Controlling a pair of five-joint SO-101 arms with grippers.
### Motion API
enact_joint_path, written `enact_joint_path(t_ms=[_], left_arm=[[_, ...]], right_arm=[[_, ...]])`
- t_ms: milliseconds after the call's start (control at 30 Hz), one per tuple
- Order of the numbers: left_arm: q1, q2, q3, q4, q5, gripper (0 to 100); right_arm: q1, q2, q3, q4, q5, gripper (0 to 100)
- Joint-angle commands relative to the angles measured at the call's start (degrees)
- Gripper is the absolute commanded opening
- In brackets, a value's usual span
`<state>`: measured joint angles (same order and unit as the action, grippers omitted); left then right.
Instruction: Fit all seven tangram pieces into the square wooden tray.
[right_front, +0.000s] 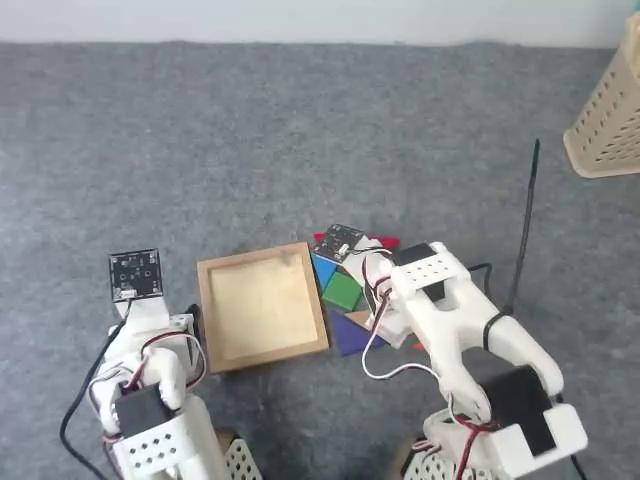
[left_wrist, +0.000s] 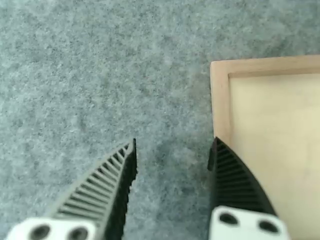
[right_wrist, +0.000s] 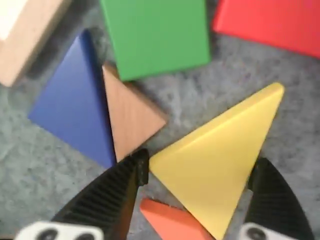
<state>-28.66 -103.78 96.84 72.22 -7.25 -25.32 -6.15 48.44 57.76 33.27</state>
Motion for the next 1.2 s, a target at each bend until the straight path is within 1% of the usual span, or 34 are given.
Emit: enact_joint_path(t_ms=[0,133,200,433,600,767,933,1067,1167], left_arm=[[0.09,-0.62,-0.31,0.18,0.53,23],[0.09,-0.62,-0.31,0.18,0.53,23],[0.09,-0.62,-0.31,0.18,0.53,23],[0.09,-0.62,-0.31,0.18,0.53,23],[0.09,-0.62,-0.31,0.18,0.53,23],[0.09,-0.62,-0.31,0.18,0.53,23],[0.09,-0.62,-0.31,0.18,0.53,23],[0.09,-0.62,-0.31,0.18,0.53,23],[0.09,-0.62,-0.31,0.18,0.53,23]], right_arm=[[0.31,0.75,-1.23,-0.75,-0.88,26.2],[0.31,0.57,-1.23,-0.75,-0.88,15.8],[0.22,0.75,-1.23,-0.66,-0.88,13.5],[0.31,0.4,-1.32,-1.1,-1.49,12.6],[1.54,0.31,-6.42,2.15,-5.01,12.6],[2.77,0.31,-15.12,7.16,-11.52,12.6],[-0.04,0.4,-22.77,11.56,-17.85,12.6],[-5.23,0.92,-29.1,12.53,-23.82,12.6],[-10.42,2.33,-32.97,11.65,-26.64,12.6]])
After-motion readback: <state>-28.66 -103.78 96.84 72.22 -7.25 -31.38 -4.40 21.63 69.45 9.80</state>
